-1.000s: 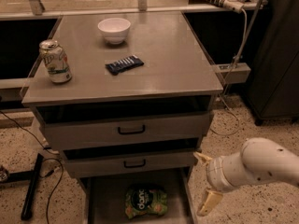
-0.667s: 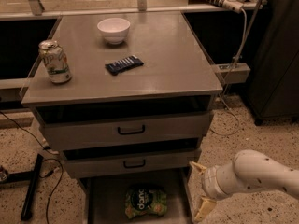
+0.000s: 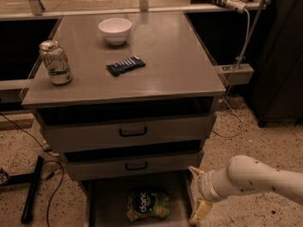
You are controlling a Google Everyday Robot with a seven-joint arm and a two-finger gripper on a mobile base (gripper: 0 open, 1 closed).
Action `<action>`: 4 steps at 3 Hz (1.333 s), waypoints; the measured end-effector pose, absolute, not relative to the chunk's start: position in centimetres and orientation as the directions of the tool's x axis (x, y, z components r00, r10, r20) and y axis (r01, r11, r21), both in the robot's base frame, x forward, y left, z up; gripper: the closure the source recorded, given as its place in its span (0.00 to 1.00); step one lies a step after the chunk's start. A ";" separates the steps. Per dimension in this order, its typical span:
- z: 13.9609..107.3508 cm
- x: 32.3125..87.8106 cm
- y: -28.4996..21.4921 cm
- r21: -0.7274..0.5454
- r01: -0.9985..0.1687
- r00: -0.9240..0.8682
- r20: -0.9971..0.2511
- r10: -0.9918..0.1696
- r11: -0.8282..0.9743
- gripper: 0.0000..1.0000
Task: Pick green rice chip bag from bottom drawer and place on counter
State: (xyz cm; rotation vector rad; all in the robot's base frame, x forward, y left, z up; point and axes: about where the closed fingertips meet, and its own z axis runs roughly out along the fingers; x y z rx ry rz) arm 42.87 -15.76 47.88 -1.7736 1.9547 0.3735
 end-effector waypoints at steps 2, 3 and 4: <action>36.5 45.3 -14.8 -0.072 -0.987 -0.079 -0.575 -0.814 0.147 0.00; 32.6 46.7 -14.0 -0.067 -0.987 -0.074 -0.617 -0.784 0.146 0.00; 32.6 46.7 -14.0 -0.067 -0.987 -0.074 -0.617 -0.784 0.146 0.00</action>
Offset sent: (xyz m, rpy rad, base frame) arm 0.0358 0.0135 -0.1758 0.1343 0.0231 -0.0127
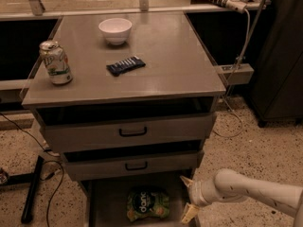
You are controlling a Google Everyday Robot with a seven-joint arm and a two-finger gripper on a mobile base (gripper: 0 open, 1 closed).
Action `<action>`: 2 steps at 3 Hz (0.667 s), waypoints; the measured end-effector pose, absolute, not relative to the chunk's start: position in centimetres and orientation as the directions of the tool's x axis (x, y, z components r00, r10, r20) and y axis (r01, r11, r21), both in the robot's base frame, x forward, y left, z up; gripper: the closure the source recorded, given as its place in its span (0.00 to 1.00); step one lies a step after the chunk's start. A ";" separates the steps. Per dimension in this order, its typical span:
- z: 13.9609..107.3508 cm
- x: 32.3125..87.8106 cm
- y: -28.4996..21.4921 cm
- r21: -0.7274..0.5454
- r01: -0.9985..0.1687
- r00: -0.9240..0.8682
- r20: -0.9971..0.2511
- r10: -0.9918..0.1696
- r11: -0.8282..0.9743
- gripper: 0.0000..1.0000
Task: Pick green rice chip bag from bottom drawer and place on counter
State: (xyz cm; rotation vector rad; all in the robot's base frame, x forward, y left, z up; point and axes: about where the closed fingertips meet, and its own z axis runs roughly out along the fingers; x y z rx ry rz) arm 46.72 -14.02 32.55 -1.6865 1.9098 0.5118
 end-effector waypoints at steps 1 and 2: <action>30.6 47.1 -12.7 -0.077 -0.989 -0.050 -0.627 -0.778 0.126 0.00; 27.3 48.0 -10.9 -0.092 -0.991 -0.012 -0.655 -0.756 0.095 0.00</action>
Offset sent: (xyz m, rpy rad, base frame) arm 0.0285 0.0491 -0.0985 0.0934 -0.0599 0.0856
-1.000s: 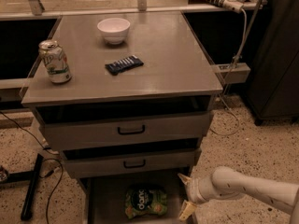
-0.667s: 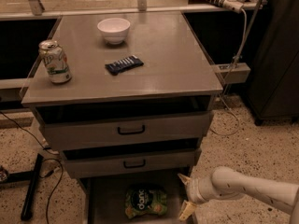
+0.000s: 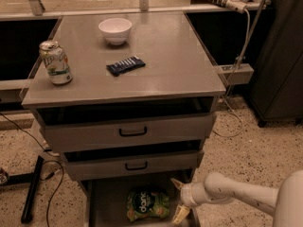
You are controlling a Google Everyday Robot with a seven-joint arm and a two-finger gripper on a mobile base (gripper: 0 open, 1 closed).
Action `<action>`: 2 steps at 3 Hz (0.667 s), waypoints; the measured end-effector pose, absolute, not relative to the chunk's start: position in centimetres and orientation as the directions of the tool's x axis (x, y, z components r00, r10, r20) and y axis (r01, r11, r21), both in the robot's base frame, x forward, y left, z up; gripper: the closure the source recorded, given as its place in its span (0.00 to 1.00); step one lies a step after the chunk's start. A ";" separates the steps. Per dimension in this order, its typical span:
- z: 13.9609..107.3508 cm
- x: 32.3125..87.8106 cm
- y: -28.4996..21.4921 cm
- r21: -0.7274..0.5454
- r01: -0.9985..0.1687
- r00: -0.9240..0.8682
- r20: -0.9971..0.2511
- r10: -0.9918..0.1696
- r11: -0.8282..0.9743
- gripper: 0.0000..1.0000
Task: Pick green rice chip bag from bottom drawer and place on counter
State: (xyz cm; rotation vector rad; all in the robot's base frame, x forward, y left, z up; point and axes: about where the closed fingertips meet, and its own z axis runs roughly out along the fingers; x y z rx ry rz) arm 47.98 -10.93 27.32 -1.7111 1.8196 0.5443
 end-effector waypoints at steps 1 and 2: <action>22.9 49.1 -9.5 -0.094 -0.993 0.009 -0.685 -0.728 0.077 0.00; 18.8 50.0 -8.2 -0.073 -0.995 0.005 -0.708 -0.707 0.066 0.00</action>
Offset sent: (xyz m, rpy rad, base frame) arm 0.0358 0.0386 -0.1348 0.1068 0.0305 0.0458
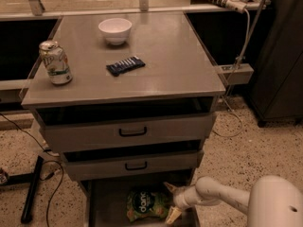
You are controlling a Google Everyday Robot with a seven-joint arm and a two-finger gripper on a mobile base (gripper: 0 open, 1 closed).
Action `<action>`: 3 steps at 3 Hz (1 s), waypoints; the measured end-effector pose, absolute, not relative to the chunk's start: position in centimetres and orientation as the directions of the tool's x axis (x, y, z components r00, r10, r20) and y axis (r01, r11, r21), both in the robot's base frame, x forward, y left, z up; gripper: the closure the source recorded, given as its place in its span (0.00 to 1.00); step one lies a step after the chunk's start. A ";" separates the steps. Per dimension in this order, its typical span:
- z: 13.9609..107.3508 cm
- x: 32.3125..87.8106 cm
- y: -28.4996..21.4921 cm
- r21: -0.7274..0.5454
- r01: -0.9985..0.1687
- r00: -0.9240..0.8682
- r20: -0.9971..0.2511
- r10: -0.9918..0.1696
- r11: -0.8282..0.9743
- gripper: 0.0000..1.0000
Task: Pick green rice chip bag from bottom drawer and place on counter
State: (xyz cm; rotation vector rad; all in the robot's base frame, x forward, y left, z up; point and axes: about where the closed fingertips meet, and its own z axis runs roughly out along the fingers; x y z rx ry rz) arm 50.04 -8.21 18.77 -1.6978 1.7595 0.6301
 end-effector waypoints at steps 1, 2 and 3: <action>15.4 50.4 -6.6 -0.033 -0.998 -0.012 -0.723 -0.691 0.052 0.00; 13.5 50.7 -4.8 0.000 -0.999 -0.023 -0.738 -0.675 0.034 0.00; 13.4 50.8 -4.8 -0.001 -0.999 -0.023 -0.738 -0.675 0.035 0.19</action>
Offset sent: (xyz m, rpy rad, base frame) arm 0.0129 0.0513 -0.0731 0.0676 0.1024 0.0524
